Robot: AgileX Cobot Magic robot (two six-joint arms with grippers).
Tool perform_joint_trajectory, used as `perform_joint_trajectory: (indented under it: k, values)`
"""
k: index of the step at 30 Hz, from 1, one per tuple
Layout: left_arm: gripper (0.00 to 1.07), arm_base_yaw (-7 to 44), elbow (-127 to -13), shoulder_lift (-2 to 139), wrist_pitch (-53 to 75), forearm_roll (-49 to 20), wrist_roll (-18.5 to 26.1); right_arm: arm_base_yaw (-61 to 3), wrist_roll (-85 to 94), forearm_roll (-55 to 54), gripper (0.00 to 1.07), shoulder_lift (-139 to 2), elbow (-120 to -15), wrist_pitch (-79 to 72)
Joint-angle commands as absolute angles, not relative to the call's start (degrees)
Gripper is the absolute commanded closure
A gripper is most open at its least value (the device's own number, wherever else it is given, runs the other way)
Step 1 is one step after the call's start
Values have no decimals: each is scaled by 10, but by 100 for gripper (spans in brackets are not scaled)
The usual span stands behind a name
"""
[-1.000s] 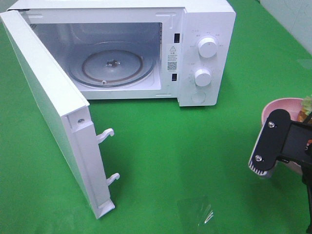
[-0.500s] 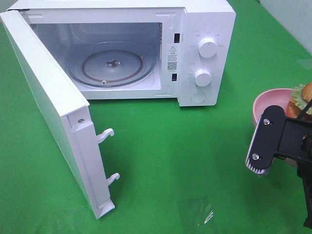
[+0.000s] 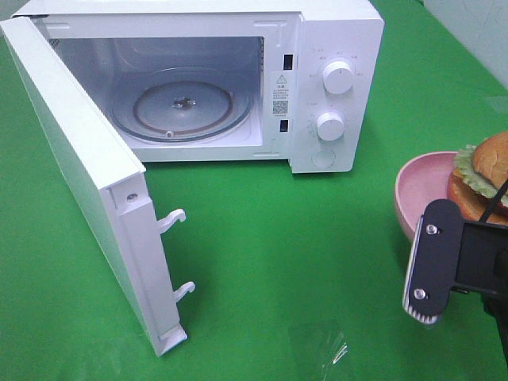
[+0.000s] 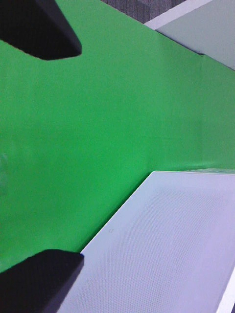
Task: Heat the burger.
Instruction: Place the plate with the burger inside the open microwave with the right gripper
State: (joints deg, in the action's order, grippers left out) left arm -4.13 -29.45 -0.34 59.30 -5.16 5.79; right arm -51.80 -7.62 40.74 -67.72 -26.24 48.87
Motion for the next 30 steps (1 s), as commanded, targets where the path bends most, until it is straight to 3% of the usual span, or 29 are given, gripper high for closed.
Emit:
perform_joint_trajectory:
  k: [1, 8, 30]
  values:
    - [7, -40, -295, -14, 590, -54, 56, -538, -72, 444, 107, -659, -249, 497]
    - [7, -40, -295, -14, 590, -54, 56, -568, -50, 453, 107, -631, -229, 490]
    - [7, -40, -295, -14, 590, -54, 56, -568, 39, 483, 107, -627, -227, 430]
